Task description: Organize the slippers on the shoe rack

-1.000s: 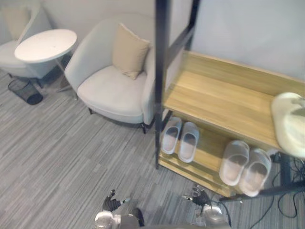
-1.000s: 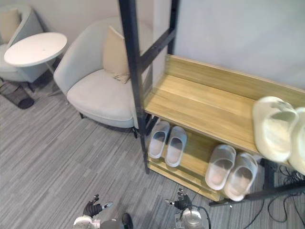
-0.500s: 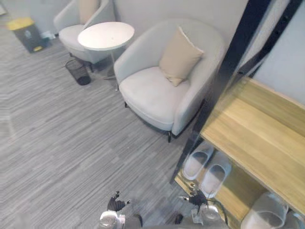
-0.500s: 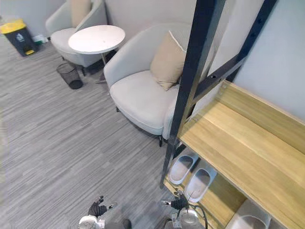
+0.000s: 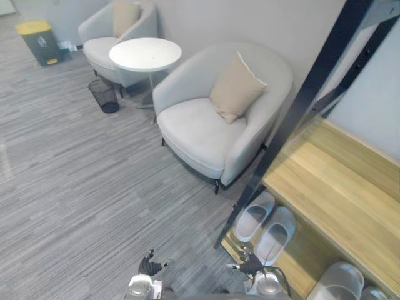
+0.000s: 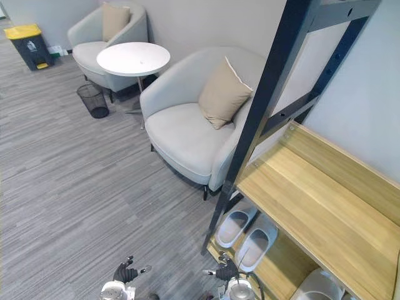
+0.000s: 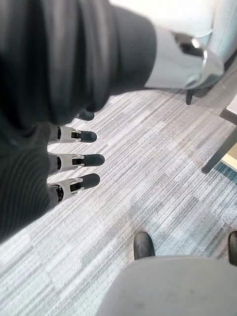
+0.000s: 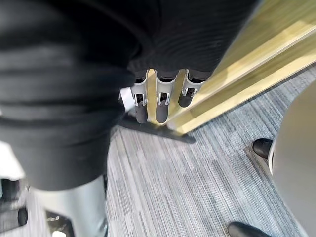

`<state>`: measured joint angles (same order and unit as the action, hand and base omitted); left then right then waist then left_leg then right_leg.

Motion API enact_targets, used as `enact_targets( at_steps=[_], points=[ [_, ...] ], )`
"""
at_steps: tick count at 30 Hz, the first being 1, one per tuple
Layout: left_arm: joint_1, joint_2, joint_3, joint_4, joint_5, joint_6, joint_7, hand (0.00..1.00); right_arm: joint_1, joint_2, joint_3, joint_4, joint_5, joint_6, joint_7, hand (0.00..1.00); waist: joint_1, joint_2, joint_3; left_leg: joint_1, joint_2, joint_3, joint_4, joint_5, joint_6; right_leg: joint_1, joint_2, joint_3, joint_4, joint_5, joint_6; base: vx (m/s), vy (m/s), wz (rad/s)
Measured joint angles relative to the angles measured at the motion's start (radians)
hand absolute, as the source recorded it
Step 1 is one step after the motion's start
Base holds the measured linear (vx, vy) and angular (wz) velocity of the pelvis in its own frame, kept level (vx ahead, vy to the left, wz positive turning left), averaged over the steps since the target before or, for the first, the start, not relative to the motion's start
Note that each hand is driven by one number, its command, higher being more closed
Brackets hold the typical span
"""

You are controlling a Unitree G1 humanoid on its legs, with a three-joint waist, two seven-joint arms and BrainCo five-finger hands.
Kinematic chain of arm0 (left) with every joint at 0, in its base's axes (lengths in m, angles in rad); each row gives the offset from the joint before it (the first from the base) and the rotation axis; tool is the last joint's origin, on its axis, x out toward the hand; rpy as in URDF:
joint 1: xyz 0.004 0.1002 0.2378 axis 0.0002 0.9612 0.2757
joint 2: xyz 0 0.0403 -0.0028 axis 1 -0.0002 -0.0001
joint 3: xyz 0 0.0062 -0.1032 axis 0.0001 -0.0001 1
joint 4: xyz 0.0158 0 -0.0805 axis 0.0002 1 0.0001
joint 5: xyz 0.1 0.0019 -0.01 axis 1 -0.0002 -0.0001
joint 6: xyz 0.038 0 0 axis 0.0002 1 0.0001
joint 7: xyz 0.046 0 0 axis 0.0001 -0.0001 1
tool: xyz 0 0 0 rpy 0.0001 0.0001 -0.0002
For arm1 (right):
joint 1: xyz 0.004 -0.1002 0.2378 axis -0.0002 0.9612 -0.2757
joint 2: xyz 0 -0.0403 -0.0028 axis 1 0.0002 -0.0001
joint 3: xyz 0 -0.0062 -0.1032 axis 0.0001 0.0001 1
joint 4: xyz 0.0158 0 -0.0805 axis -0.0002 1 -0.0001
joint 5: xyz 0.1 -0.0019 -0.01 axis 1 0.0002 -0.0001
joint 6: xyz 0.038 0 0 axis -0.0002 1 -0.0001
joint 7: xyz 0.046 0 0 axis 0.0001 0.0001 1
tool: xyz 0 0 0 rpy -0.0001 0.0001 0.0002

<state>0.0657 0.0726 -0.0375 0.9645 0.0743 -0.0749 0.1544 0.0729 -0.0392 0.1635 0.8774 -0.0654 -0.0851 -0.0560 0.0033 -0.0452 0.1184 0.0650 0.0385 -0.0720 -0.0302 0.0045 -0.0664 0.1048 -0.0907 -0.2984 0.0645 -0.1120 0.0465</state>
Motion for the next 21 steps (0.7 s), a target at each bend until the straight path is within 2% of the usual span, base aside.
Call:
enact_targets(
  at_steps=[2, 3, 5, 6, 8, 9, 11, 13, 14, 16, 17, 18, 20, 21],
  points=[
    [-0.005, 0.001, -0.004, -0.004, -0.003, 0.0, 0.001, 0.0, 0.0, 0.002, 0.003, 0.0, 0.003, 0.0, -0.002, 0.0, 0.002, -0.004, 0.001, -0.034, -0.01, -0.025, -0.002, 0.01, 0.017, 0.0, -0.013, -0.056, 0.005, -0.009, 0.011, -0.15, 0.021, 1.03],
    [-0.013, 0.003, -0.013, -0.013, -0.009, 0.0, 0.004, 0.0, 0.0, 0.002, 0.002, 0.0, 0.008, 0.001, -0.003, 0.0, 0.002, 0.002, 0.006, -0.078, 0.001, 0.054, 0.022, -0.01, 0.064, -0.002, -0.014, -0.096, -0.004, -0.016, 0.023, -0.16, 0.009, 1.28],
    [-0.02, -0.001, -0.02, -0.02, -0.017, 0.0, 0.018, 0.0, -0.005, 0.004, 0.002, 0.003, 0.02, 0.002, -0.005, 0.0, -0.002, -0.02, 0.011, -0.137, 0.037, 0.239, 0.094, -0.026, 0.107, -0.008, -0.035, -0.139, -0.026, -0.015, 0.03, -0.1, 0.065, 1.48],
    [-0.037, -0.006, -0.022, -0.033, -0.019, 0.0, 0.018, 0.0, -0.01, -0.002, -0.005, 0.002, 0.026, 0.003, -0.006, 0.0, -0.002, -0.001, 0.021, -0.179, 0.096, 0.412, 0.191, -0.035, 0.12, 0.001, -0.049, -0.192, -0.015, -0.012, 0.032, -0.04, 0.159, 1.36],
    [-0.034, -0.007, -0.021, -0.035, -0.019, 0.0, 0.018, 0.0, -0.014, -0.001, -0.006, 0.002, 0.026, 0.007, -0.008, 0.0, 0.0, 0.004, 0.023, -0.202, 0.129, 0.542, 0.269, -0.075, 0.116, 0.011, -0.075, -0.241, 0.009, -0.027, 0.054, 0.06, 0.186, 1.05],
    [-0.035, -0.007, -0.019, -0.036, -0.019, 0.0, 0.018, 0.0, -0.02, -0.001, -0.013, 0.002, 0.026, 0.007, -0.007, 0.0, -0.001, 0.005, 0.024, -0.206, 0.126, 0.565, 0.287, -0.093, 0.111, 0.021, -0.085, -0.247, 0.022, -0.035, 0.067, 0.19, 0.207, 0.78],
    [-0.031, -0.001, -0.018, -0.031, -0.018, 0.0, 0.017, 0.0, -0.04, 0.014, -0.031, 0.002, 0.026, 0.006, -0.007, 0.0, 0.005, -0.002, 0.025, -0.208, 0.072, 0.538, 0.277, -0.106, 0.088, 0.025, -0.127, -0.249, 0.035, -0.049, 0.09, 0.2, 0.221, 0.69],
    [-0.026, 0.012, -0.019, -0.028, -0.018, 0.002, 0.017, 0.0, -0.053, 0.022, -0.057, 0.002, 0.027, 0.006, -0.007, 0.0, -0.005, -0.017, 0.016, -0.21, 0.006, 0.508, 0.24, -0.112, 0.097, 0.028, -0.166, -0.258, 0.042, -0.044, 0.102, 0.21, 0.228, 0.68],
    [-0.028, 0.012, -0.018, -0.028, -0.018, 0.002, 0.016, 0.0, -0.054, 0.02, -0.07, 0.005, 0.026, 0.007, -0.007, 0.0, -0.003, -0.018, 0.015, -0.214, -0.01, 0.5, 0.24, -0.132, 0.11, 0.027, -0.184, -0.264, 0.06, -0.036, 0.112, 0.31, 0.258, 0.49],
    [-0.017, 0.023, -0.018, -0.026, -0.018, 0.002, 0.016, 0.0, -0.075, 0.022, -0.08, 0.011, 0.026, 0.016, -0.006, 0.0, 0.0, -0.013, 0.017, -0.196, -0.031, 0.485, 0.24, -0.145, 0.114, -0.014, -0.231, -0.239, 0.206, -0.029, 0.102, 0.33, 0.258, 0.31],
    [-0.01, 0.029, -0.018, -0.02, -0.018, 0.002, 0.015, 0.0, -0.075, 0.027, -0.081, 0.011, 0.026, 0.016, -0.005, 0.0, -0.001, -0.005, 0.021, -0.167, -0.03, 0.468, 0.225, -0.149, 0.115, -0.047, -0.246, -0.207, 0.316, -0.009, 0.07, 0.28, 0.228, 0.28],
    [-0.005, 0.03, -0.019, -0.018, -0.018, 0.003, 0.015, 0.0, -0.075, 0.03, -0.081, 0.012, 0.026, 0.016, -0.005, 0.0, -0.004, 0.003, 0.027, -0.147, -0.023, 0.457, 0.211, -0.15, 0.115, -0.075, -0.248, -0.171, 0.382, -0.003, 0.045, 0.27, 0.177, 0.34],
    [0.004, 0.038, -0.017, -0.019, -0.019, 0.004, 0.016, 0.0, -0.075, 0.034, -0.08, 0.011, 0.026, 0.016, -0.003, 0.0, -0.009, 0.03, 0.042, -0.068, 0.013, 0.419, 0.151, -0.147, 0.112, -0.133, -0.158, -0.064, 0.452, -0.102, 0.041, 0.24, 0.095, 0.36],
    [0.005, 0.038, -0.018, -0.019, -0.019, 0.004, 0.016, 0.0, -0.074, 0.033, -0.08, 0.01, 0.026, 0.015, -0.003, 0.0, -0.009, 0.032, 0.042, -0.053, 0.019, 0.412, 0.138, -0.147, 0.111, -0.148, -0.135, -0.055, 0.443, -0.119, 0.041, 0.2, 0.04, 0.32]
  ],
)
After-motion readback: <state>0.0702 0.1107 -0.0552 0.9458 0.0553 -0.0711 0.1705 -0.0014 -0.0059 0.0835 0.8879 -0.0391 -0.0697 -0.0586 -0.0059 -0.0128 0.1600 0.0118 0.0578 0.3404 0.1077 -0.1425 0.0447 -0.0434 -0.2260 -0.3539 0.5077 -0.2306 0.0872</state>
